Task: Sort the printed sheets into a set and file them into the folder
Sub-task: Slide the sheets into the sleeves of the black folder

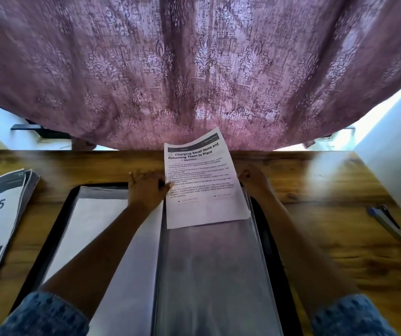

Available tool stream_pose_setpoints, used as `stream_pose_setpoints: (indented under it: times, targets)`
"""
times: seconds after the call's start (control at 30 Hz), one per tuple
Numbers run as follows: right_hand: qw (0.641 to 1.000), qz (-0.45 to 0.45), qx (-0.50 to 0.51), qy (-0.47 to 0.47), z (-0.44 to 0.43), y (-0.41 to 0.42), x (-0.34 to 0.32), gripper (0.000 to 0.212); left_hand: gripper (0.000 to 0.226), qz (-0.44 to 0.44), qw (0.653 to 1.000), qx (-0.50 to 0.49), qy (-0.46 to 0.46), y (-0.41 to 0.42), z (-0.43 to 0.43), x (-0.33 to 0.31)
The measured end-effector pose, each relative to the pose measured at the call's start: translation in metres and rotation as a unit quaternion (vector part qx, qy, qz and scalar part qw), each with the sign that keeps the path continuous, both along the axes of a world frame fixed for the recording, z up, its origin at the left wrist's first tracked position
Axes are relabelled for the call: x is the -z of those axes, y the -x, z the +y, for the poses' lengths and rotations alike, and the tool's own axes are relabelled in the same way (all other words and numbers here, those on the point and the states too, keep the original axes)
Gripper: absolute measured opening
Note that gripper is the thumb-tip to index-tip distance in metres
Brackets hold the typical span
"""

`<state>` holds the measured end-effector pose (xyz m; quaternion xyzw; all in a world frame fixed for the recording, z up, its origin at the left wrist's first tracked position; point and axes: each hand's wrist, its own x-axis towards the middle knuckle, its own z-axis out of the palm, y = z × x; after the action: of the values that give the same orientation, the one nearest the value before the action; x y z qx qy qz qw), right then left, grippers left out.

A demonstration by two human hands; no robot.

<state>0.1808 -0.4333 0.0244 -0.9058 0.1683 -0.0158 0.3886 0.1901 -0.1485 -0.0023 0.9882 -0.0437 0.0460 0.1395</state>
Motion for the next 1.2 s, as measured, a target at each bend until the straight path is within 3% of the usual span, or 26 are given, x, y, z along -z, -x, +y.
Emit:
stream_pose_setpoints:
  times: [0.1,0.17,0.23,0.43,0.53,0.57,0.63,0.7,0.77,0.9,1.07,1.13,1.2]
  targets:
    - [0.999,0.016,-0.038,0.012,0.005,-0.024,-0.002,0.020,0.047,0.080,0.984,-0.081,0.138,-0.023,0.003,0.006]
    - [0.997,0.042,-0.063,0.005,0.007,-0.037,-0.001,0.025,0.053,0.131,0.954,-0.092,0.251,-0.048,0.014,0.020]
    - [0.996,0.052,-0.077,0.003,0.008,-0.045,0.000,0.031,0.046,0.159,0.931,-0.108,0.309,-0.077,0.027,0.050]
    - [0.989,0.112,-0.089,-0.023,-0.004,-0.053,0.003,0.038,0.037,0.181,0.927,-0.070,0.320,-0.071,0.021,0.026]
    - [0.991,0.105,-0.074,0.032,-0.007,-0.037,-0.003,0.034,0.037,0.202,0.919,-0.021,0.337,-0.057,0.011,0.009]
    - [0.990,0.092,-0.035,0.099,-0.004,-0.028,-0.006,0.034,0.036,0.187,0.929,-0.008,0.320,-0.051,0.008,0.001]
    - [0.974,0.040,0.041,0.217,0.014,-0.001,-0.016,0.038,0.036,0.073,0.979,-0.009,0.190,-0.032,0.007,-0.012]
    - [0.968,-0.090,0.003,0.235,0.055,0.028,-0.014,0.036,0.036,-0.036,0.992,0.014,0.120,-0.006,0.012,-0.010]
    - [0.957,-0.188,-0.089,0.201,0.106,0.050,0.011,0.043,0.037,-0.049,0.989,0.084,0.115,0.022,0.013,0.001]
    - [0.933,-0.045,-0.252,0.254,0.145,0.080,0.055,0.064,0.056,0.043,0.992,0.109,-0.044,0.044,0.016,0.031]
    - [0.951,-0.006,-0.075,0.301,0.026,0.096,0.071,0.082,0.072,0.026,0.995,0.096,-0.015,0.042,0.015,0.035]
    - [0.955,0.027,-0.044,0.293,0.030,0.098,0.061,0.085,0.068,0.026,0.996,0.082,-0.003,0.042,0.013,0.034]
    - [0.953,-0.022,-0.047,0.298,0.086,0.090,0.048,0.077,0.065,0.028,0.997,0.077,-0.004,0.041,0.013,0.035]
